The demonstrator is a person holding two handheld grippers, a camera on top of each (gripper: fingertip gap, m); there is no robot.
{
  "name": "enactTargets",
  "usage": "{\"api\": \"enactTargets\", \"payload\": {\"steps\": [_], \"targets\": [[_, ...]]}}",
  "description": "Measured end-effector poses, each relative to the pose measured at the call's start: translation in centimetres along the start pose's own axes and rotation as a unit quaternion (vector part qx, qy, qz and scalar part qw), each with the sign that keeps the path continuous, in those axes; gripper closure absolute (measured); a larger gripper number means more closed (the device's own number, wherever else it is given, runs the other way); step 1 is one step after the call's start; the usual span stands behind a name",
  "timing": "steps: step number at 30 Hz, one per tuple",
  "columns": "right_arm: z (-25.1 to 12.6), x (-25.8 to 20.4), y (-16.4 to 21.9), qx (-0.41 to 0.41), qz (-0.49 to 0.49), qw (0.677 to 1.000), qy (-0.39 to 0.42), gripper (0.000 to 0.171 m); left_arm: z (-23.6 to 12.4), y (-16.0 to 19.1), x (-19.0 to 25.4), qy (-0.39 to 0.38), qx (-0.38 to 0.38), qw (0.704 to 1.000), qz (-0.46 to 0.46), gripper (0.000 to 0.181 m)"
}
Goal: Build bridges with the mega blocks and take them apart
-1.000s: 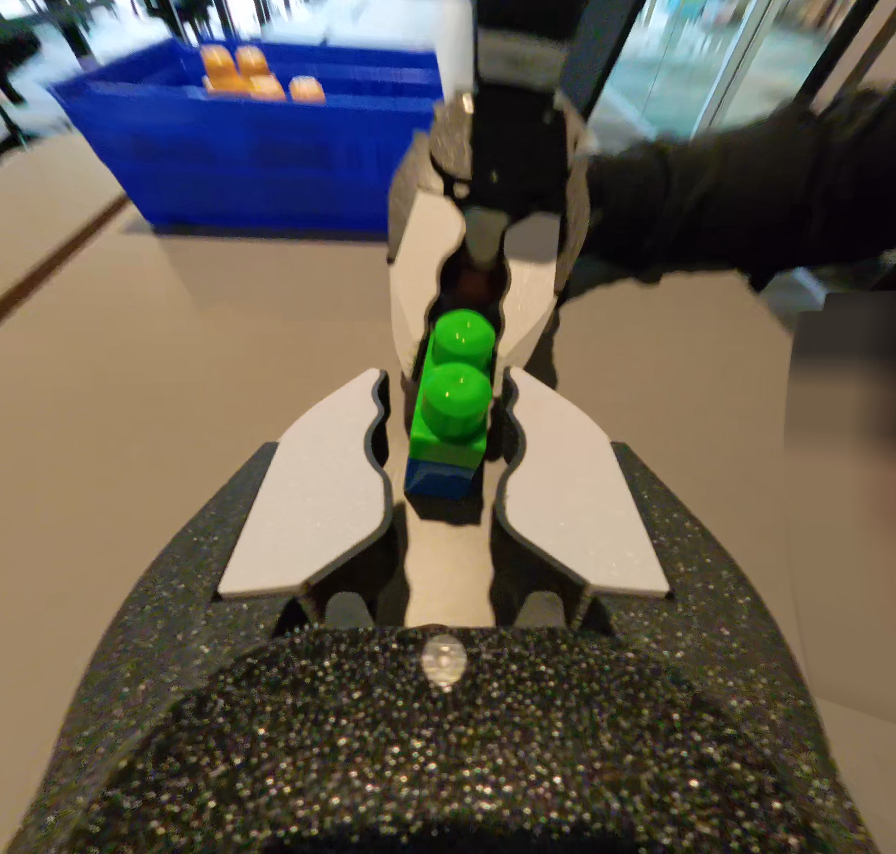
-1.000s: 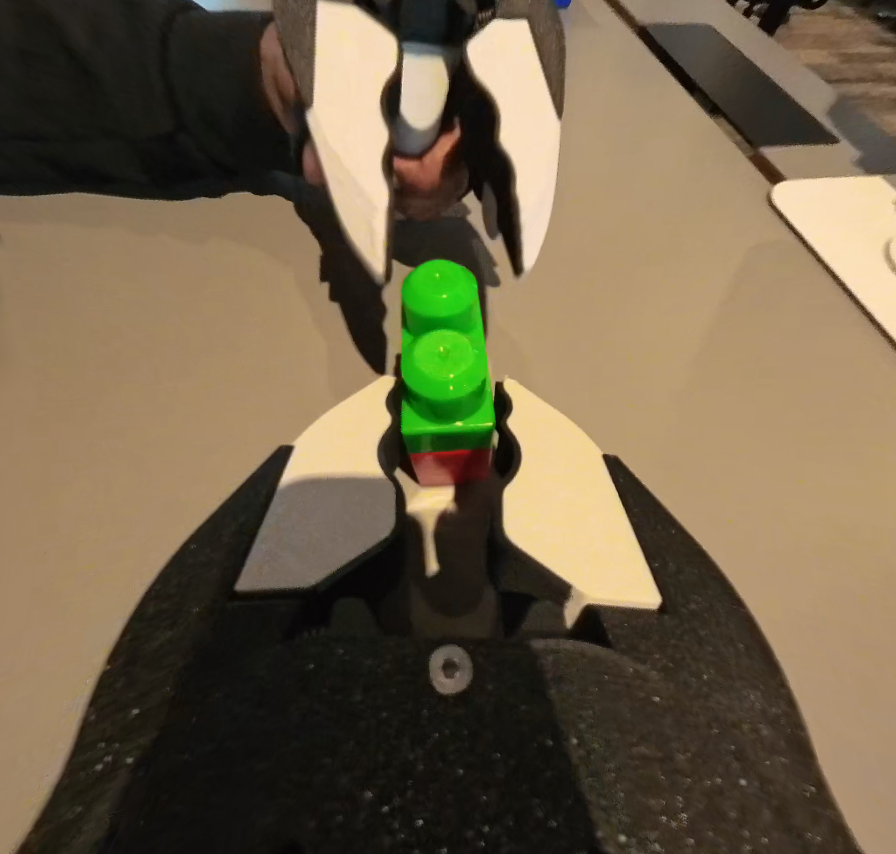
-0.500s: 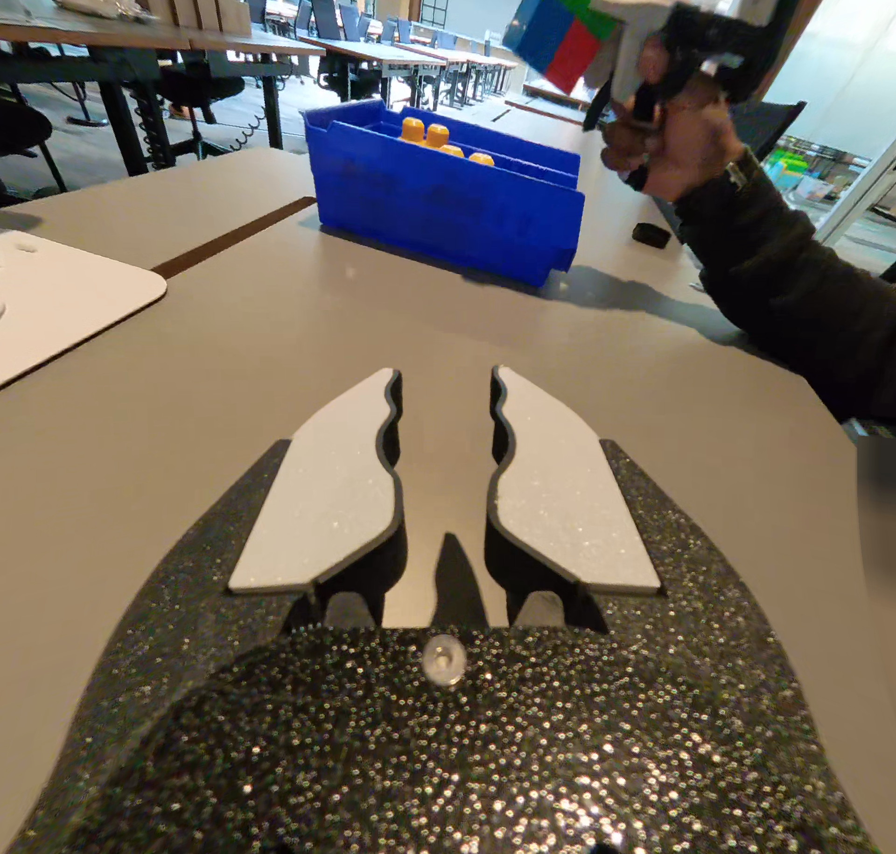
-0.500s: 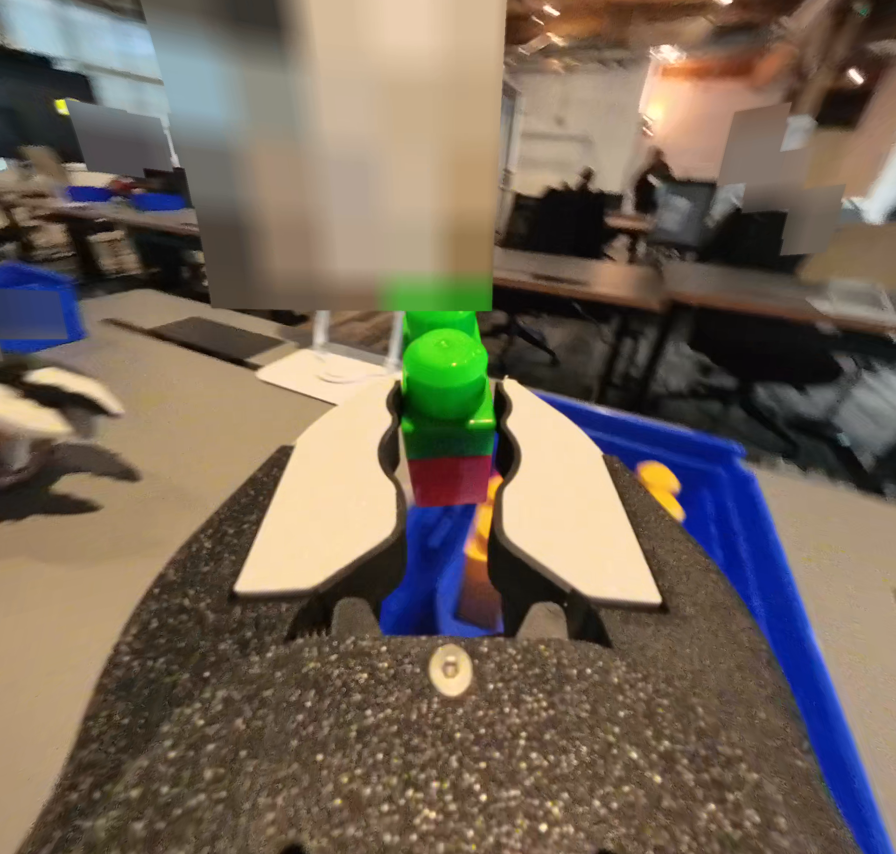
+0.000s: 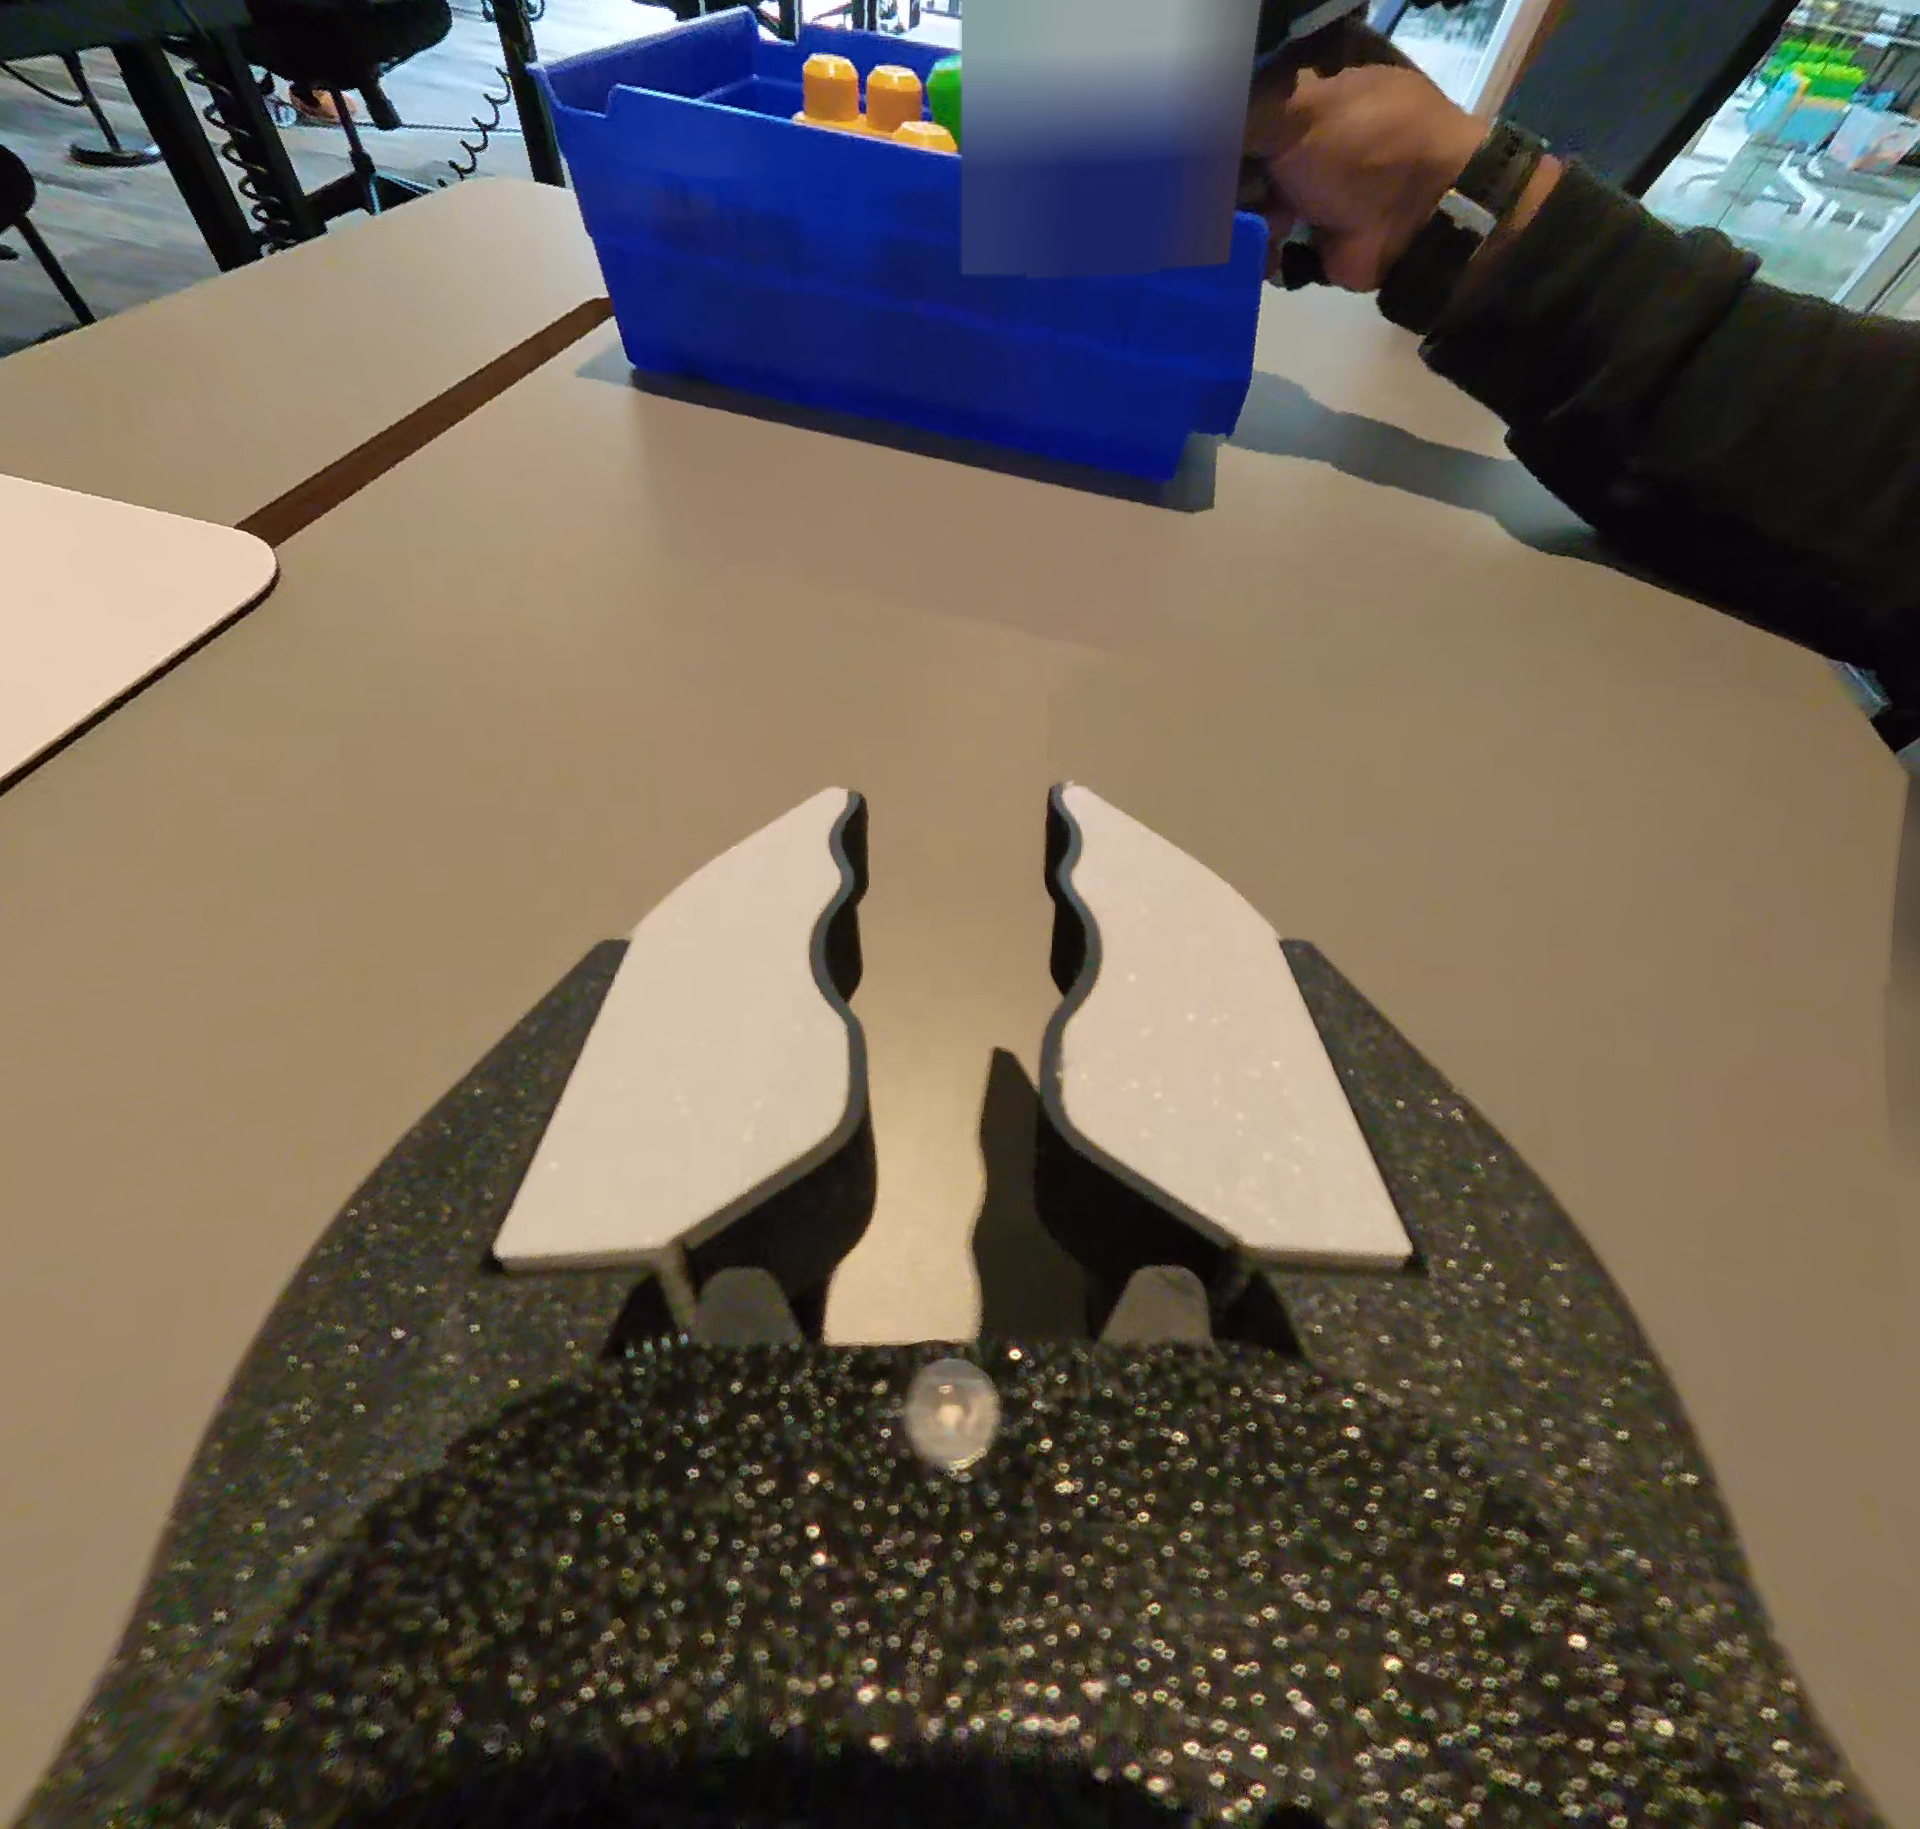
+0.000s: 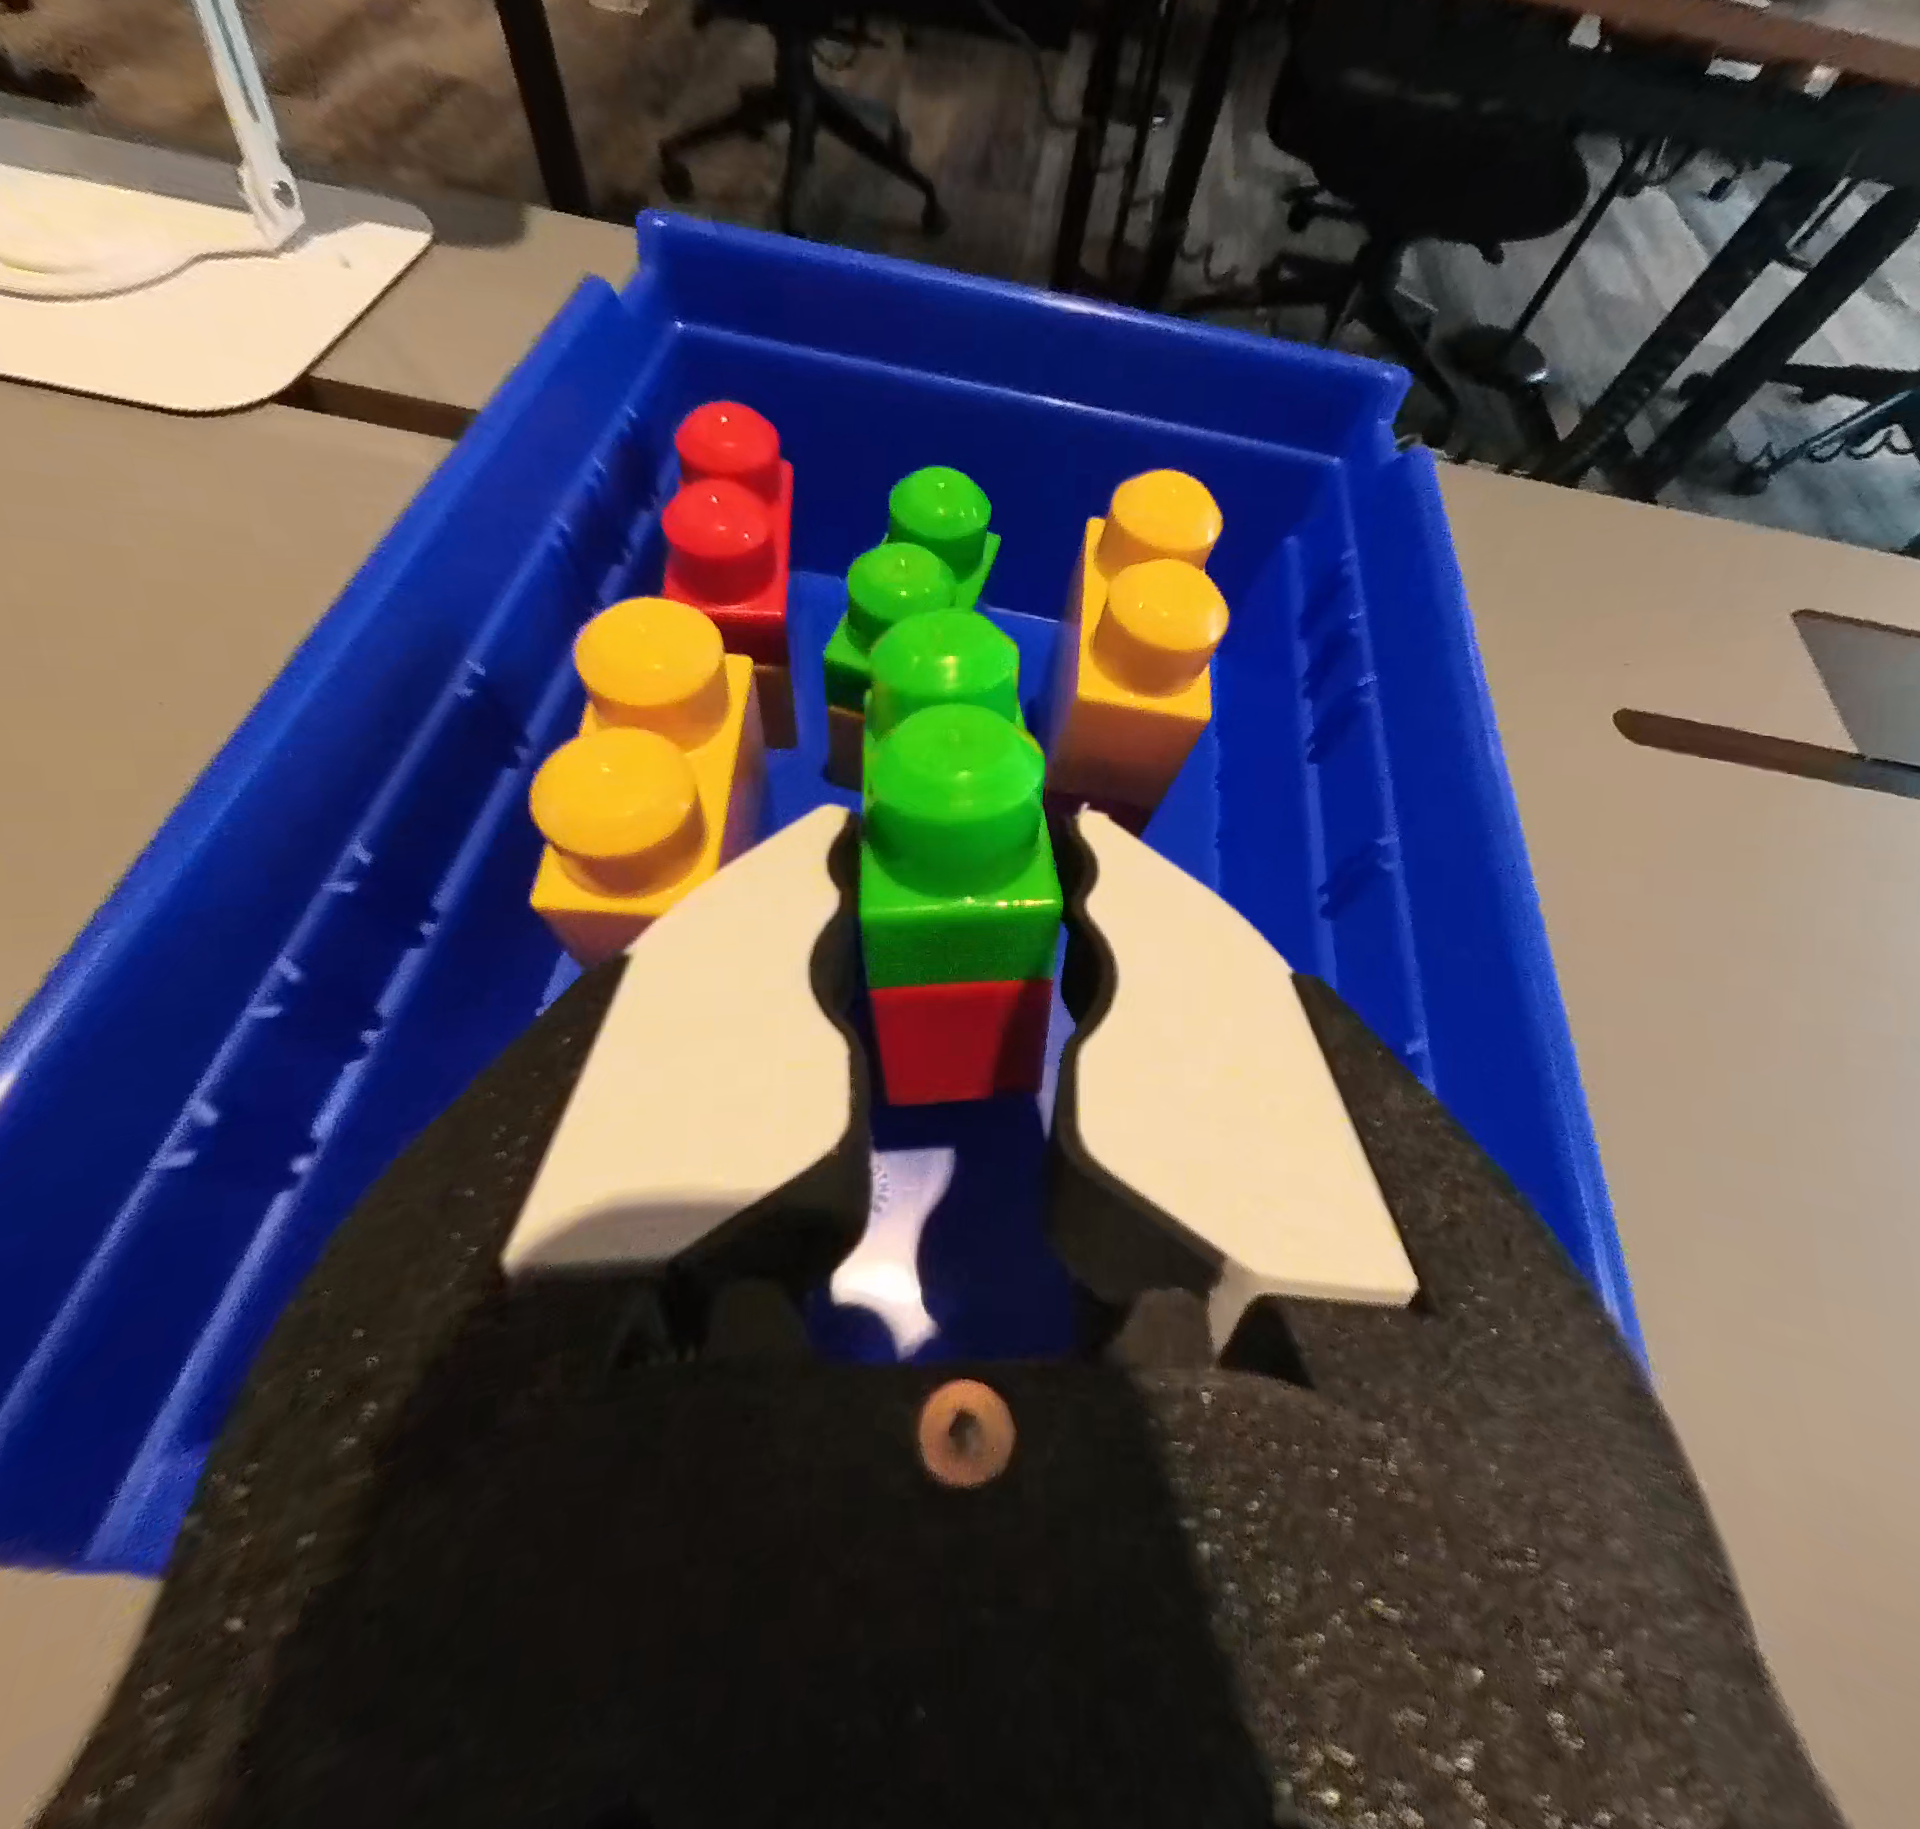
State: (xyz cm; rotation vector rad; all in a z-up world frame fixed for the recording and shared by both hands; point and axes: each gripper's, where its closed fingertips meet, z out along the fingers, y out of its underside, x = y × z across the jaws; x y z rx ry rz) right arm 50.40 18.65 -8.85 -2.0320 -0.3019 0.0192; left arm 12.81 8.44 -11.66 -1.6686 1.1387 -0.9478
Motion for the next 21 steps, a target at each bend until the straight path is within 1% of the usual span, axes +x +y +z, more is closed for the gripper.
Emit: {"api": "enactTargets", "payload": {"steps": [3, 6, 13, 21], "targets": [[0.6, -0.1, 0.4, -0.023, -0.014, 1.0, 0.006, 0.135, 0.1, 0.1, 0.1, 0.001, -0.006, 1.0, 0.002, 0.149], [1.1, 0.0, 0.3, -0.029, -0.029, 0.999, 0.012, 0.135, 0.2, 0.2, 0.1, 0.001, -0.01, 1.0, 0.003, 0.15], [2.4, 0.1, 1.1, -0.071, -0.037, 0.997, 0.014, 0.135, 0.3, 0.4, 0.2, 0.0, -0.018, 1.0, 0.008, 0.15], [2.9, -0.4, 2.6, -0.122, -0.02, 0.992, -0.014, 0.135, 0.5, 0.5, 0.3, 0.0, -0.024, 1.0, 0.012, 0.15]]}}
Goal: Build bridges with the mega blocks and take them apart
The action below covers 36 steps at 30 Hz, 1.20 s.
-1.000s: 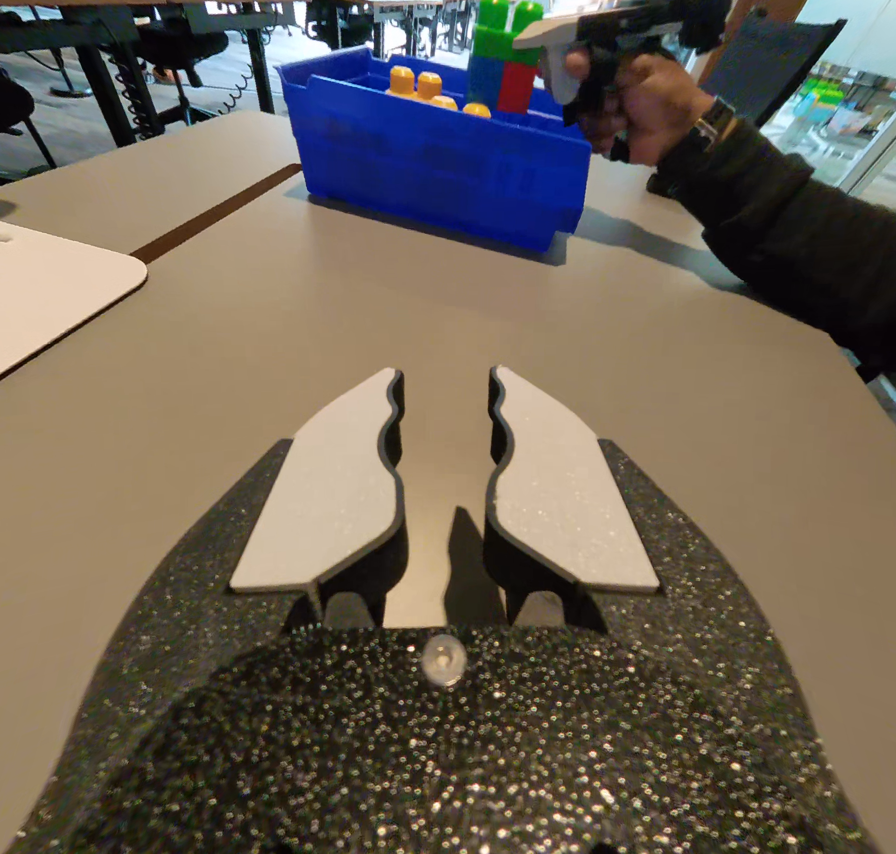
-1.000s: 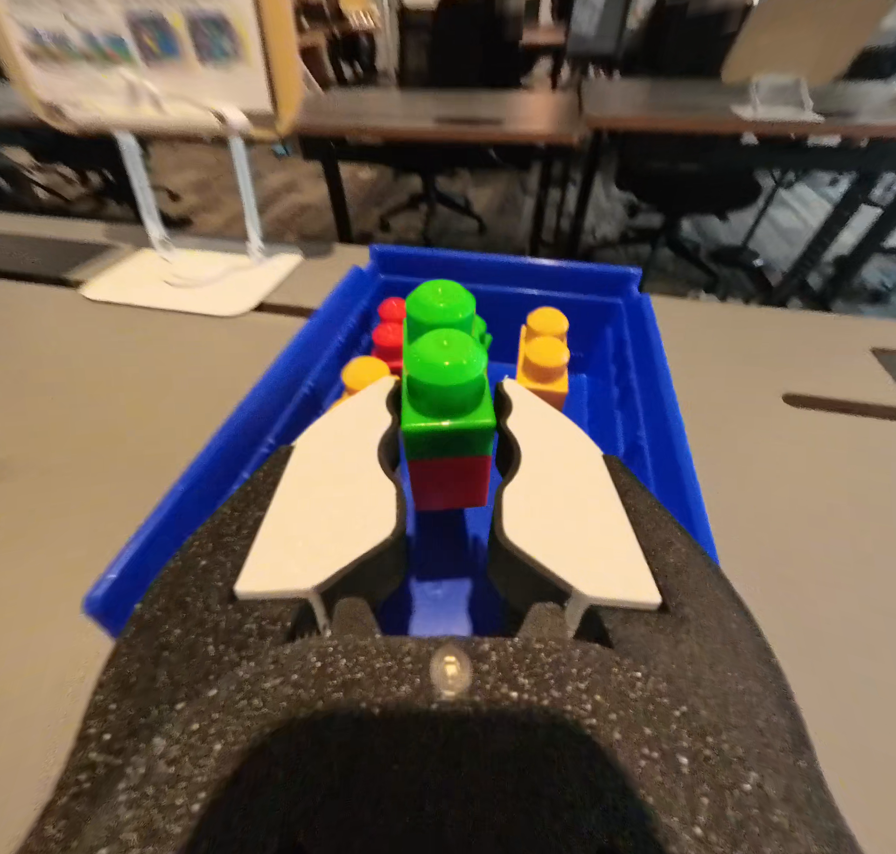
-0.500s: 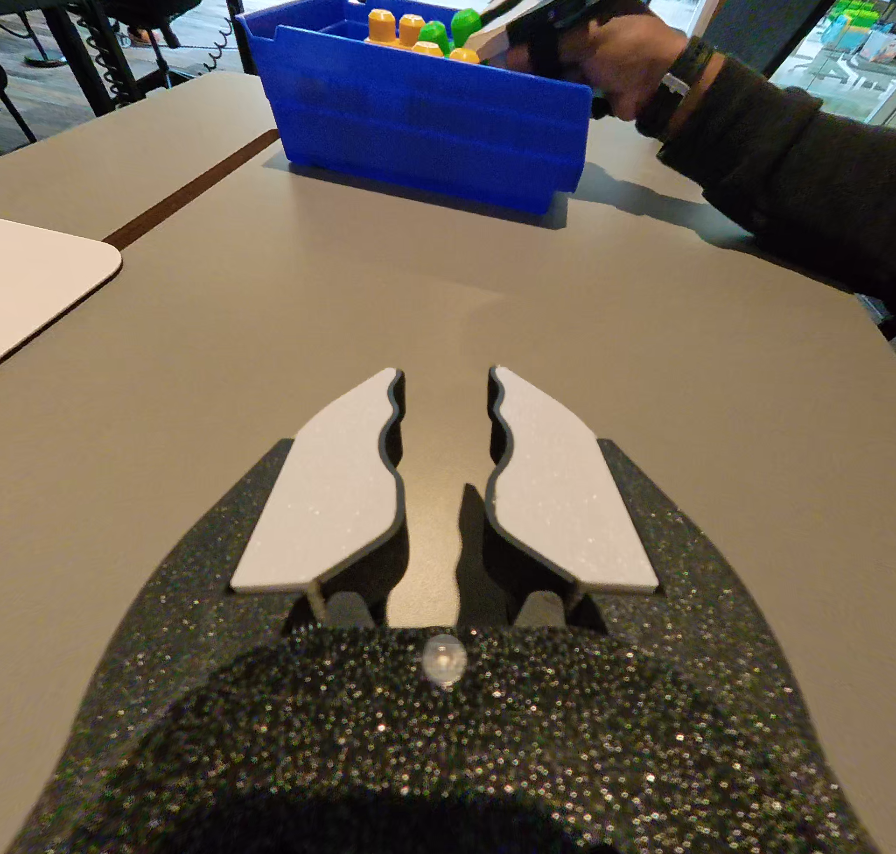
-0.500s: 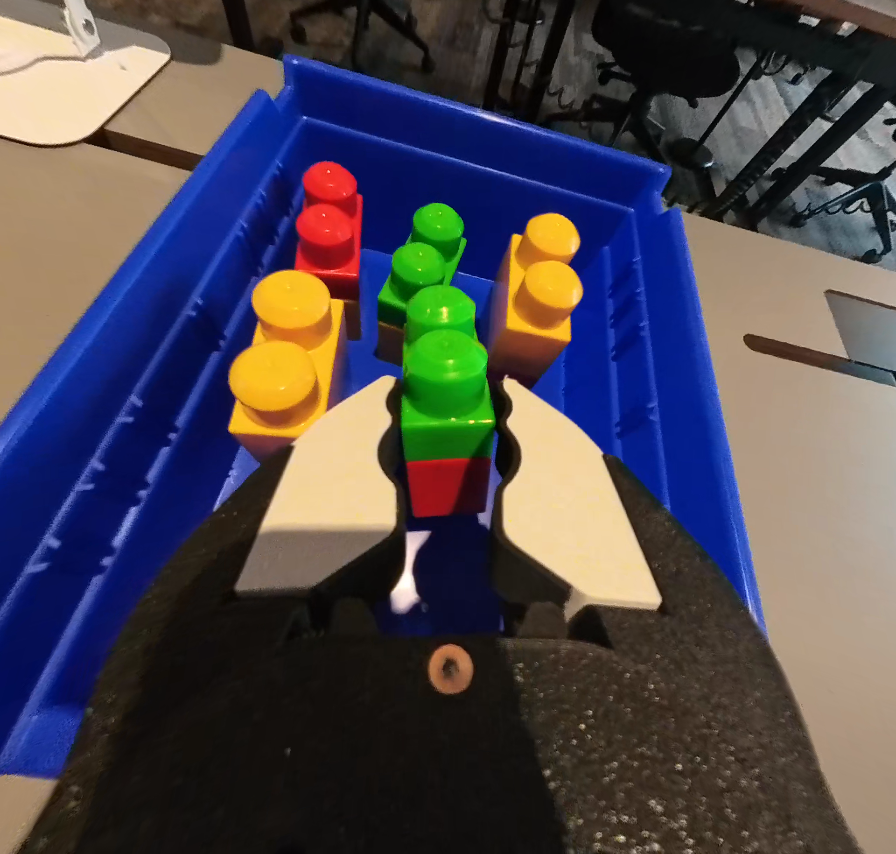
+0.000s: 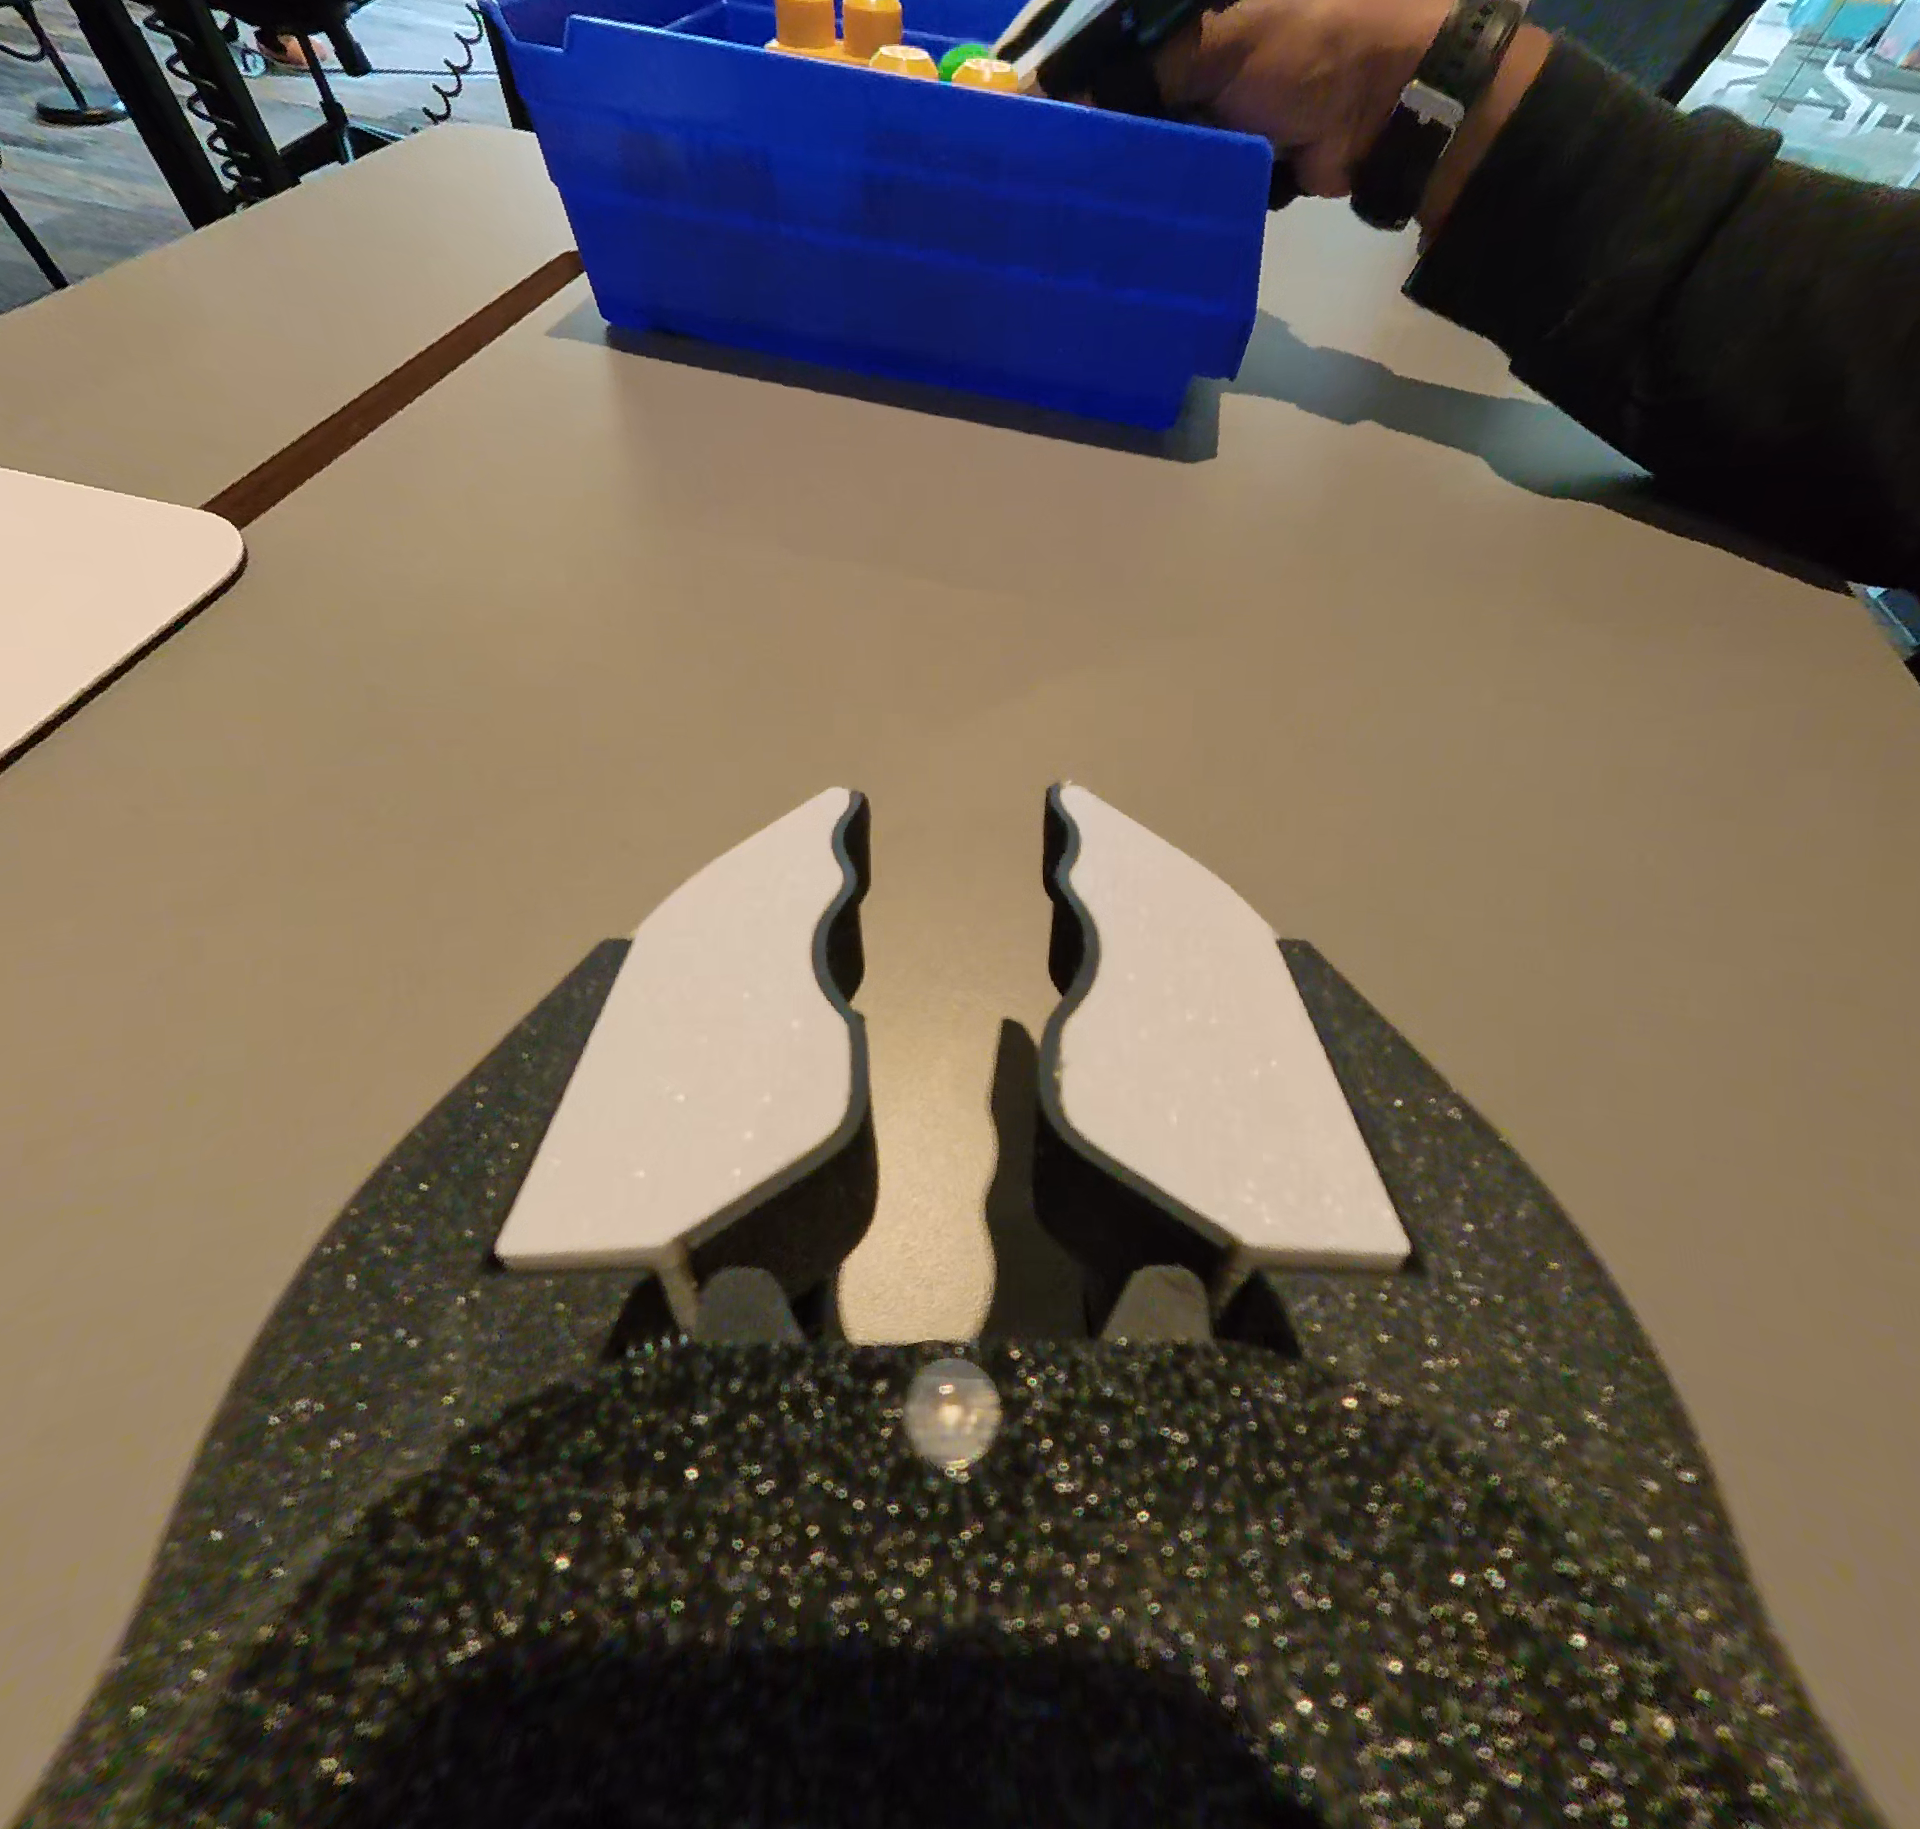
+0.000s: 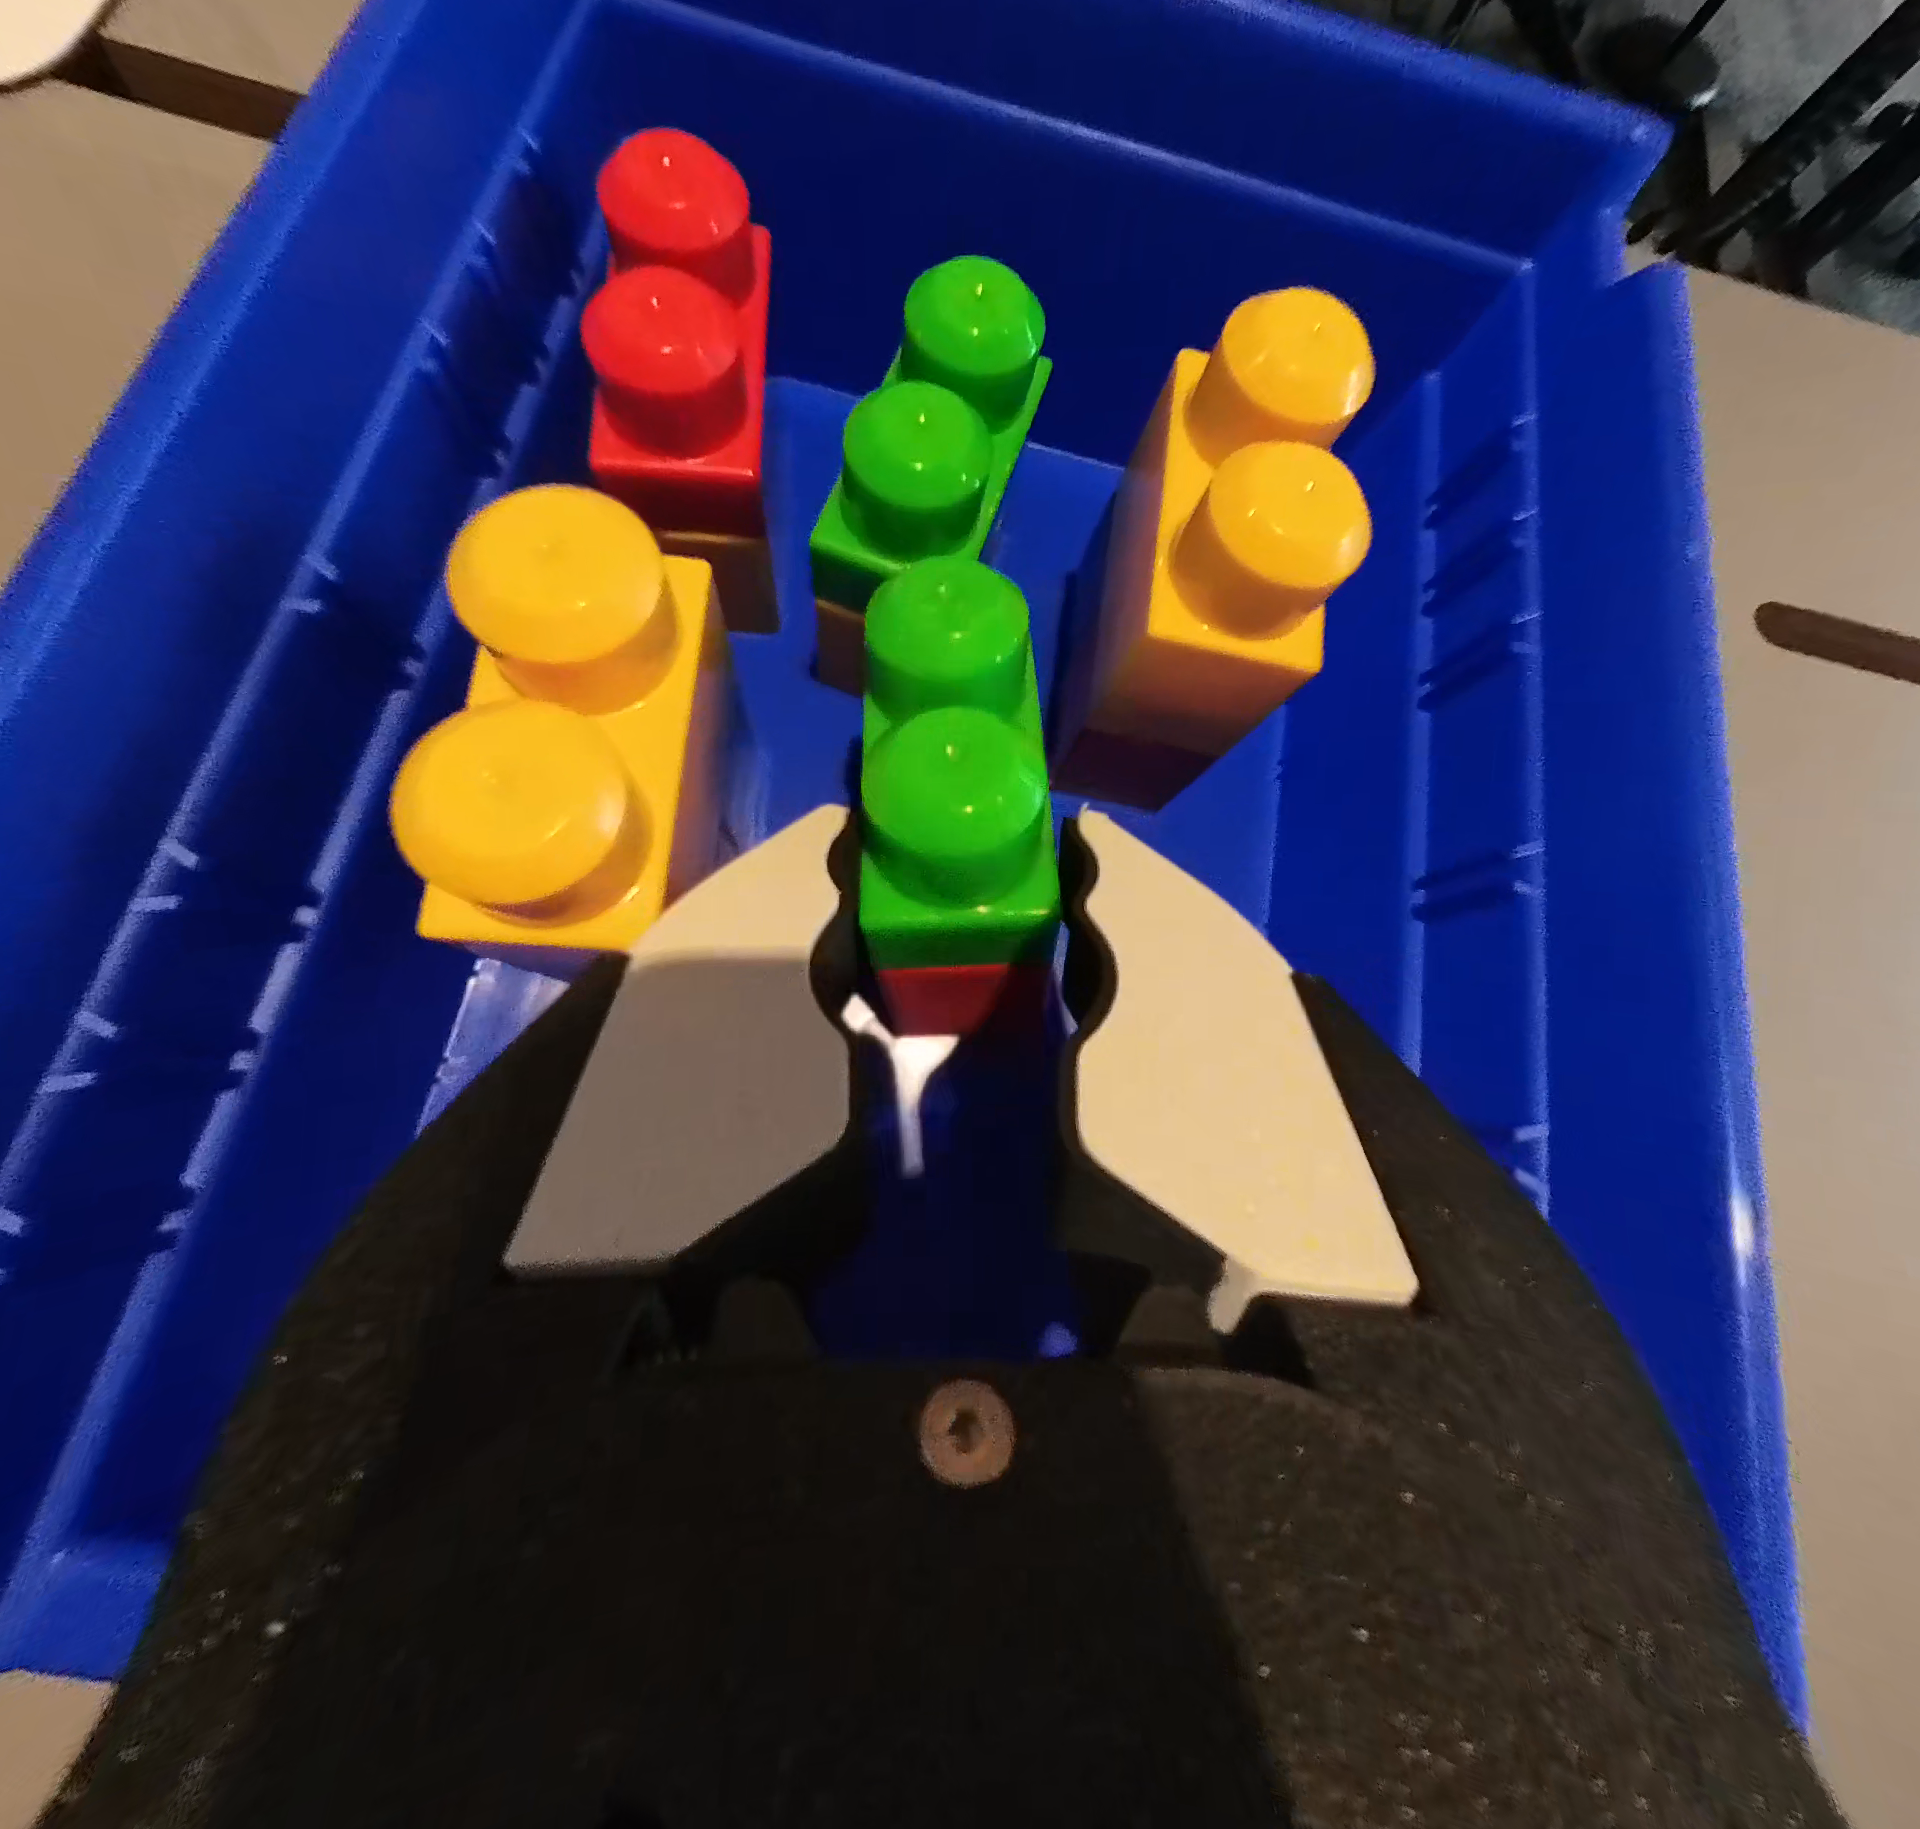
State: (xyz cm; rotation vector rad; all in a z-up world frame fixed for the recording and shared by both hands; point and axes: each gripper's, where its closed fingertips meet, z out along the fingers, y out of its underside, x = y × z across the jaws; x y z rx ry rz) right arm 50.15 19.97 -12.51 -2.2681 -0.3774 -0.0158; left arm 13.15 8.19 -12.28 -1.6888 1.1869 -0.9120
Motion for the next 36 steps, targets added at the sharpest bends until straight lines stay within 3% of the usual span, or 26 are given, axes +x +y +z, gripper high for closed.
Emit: {"api": "enactTargets", "payload": {"steps": [6, 19, 36], "targets": [[0.6, -0.45, 1.11, -0.043, -0.019, 0.999, 0.0, 0.134, 0.05, 0.06, 0.03, 0.0, -0.003, 1.0, 0.001, 0.15], [0.38, -0.37, 0.68, -0.026, -0.014, 1.0, -0.005, 0.124, 0.22, 0.22, 0.1, 0.001, -0.01, 1.0, 0.005, 0.15], [0.54, -1.05, 0.92, -0.043, -0.055, 0.998, -0.002, 0.13, 0.45, 0.45, 0.15, 0.001, -0.019, 1.0, 0.012, 0.15]]}}
